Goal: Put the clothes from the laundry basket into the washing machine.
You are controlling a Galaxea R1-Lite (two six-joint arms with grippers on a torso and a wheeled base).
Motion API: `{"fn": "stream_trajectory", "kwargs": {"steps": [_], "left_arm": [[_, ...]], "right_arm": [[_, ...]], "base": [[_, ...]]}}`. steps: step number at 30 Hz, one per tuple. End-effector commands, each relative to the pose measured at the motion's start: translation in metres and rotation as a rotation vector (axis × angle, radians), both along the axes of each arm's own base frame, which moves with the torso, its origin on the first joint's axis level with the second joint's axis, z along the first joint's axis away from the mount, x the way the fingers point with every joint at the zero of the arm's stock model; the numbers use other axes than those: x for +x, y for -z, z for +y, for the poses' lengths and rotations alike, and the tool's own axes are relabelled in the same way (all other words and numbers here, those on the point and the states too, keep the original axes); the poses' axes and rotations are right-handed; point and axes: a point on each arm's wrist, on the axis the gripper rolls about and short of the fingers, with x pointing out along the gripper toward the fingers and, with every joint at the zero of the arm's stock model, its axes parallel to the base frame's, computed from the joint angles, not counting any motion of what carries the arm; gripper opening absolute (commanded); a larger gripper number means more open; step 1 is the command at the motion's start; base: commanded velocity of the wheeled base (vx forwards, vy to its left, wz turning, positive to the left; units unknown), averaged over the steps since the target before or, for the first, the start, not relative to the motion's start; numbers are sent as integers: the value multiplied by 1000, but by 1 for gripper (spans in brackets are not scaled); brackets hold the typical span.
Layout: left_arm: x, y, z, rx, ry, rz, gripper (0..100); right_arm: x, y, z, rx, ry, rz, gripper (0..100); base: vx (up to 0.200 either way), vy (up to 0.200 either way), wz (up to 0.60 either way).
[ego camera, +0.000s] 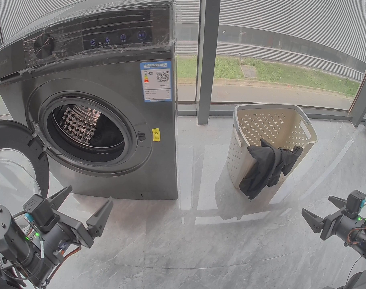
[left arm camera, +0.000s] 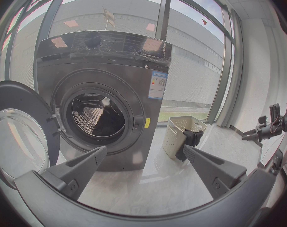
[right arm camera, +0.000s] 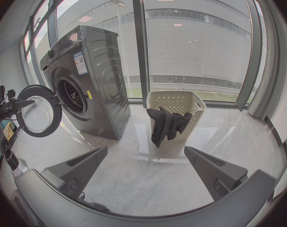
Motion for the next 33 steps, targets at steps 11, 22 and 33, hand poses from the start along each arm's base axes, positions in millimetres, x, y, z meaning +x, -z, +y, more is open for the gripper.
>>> {"fn": "stream_trajectory", "kwargs": {"steps": [11, 22, 33], "left_arm": [[-77, 1, 78, -49, -164, -7, 100], [-111, 20, 100, -57, -343, -53, 100], [-137, 49, 104, -10, -364, -28, 100]], "right_arm": [[-95, -1, -46, 60, 154, -196, 100], [-115, 8, -52, 75, 191, -246, 100], [-131, 19, -55, 77, 222, -298, 100]], "base": [[0, 0, 0], [0, 0, 0], [0, 0, 0]]}}
